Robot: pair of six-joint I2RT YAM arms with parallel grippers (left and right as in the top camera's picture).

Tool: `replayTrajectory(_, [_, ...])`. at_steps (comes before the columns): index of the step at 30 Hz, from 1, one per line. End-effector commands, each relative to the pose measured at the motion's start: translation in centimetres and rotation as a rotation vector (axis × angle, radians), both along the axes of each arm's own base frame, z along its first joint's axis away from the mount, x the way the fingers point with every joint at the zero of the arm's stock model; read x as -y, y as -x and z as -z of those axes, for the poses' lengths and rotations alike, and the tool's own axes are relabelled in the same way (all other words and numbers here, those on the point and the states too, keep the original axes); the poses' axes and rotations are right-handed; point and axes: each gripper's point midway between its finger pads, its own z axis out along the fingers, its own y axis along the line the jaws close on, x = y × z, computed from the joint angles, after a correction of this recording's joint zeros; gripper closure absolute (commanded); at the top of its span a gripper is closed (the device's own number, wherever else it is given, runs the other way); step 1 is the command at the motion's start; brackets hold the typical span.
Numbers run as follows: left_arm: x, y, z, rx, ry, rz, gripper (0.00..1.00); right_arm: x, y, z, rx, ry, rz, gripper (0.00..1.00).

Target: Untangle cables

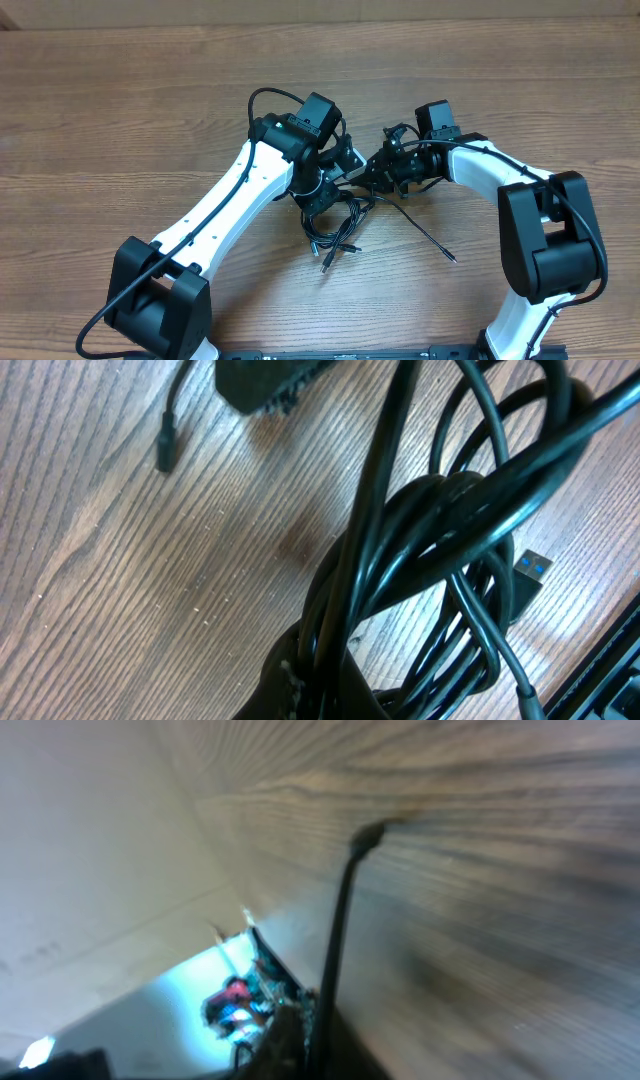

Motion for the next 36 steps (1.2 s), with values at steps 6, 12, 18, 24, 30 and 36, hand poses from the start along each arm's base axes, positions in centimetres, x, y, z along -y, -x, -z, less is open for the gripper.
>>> replayTrajectory(6, [0.2,0.1,-0.5,-0.008,0.027,-0.031,0.95,4.4,-2.6,1.8,0.025,0.118,0.13,0.96])
replayTrajectory(12, [-0.9,-0.6,0.3,-0.01,-0.037,-0.214,0.94,7.7,-2.6,1.3,0.052,0.138,0.15,0.96])
replayTrajectory(18, [-0.4,-1.8,1.8,-0.019,-0.023,-0.346,0.9,9.4,-1.0,0.5,0.043,0.268,0.15,0.96])
replayTrajectory(24, [0.2,-2.7,4.1,-0.046,-0.031,-0.413,0.9,10.0,0.9,0.6,-0.002,0.383,0.135,0.96])
replayTrajectory(30, [-0.9,-3.0,6.7,-0.059,-0.116,-0.446,0.91,9.8,2.6,1.7,-0.046,0.482,0.091,0.96])
replayTrajectory(36, [-1.7,-4.4,6.7,-0.031,-0.108,-0.491,0.91,8.3,2.3,2.1,-0.001,0.528,0.07,0.96])
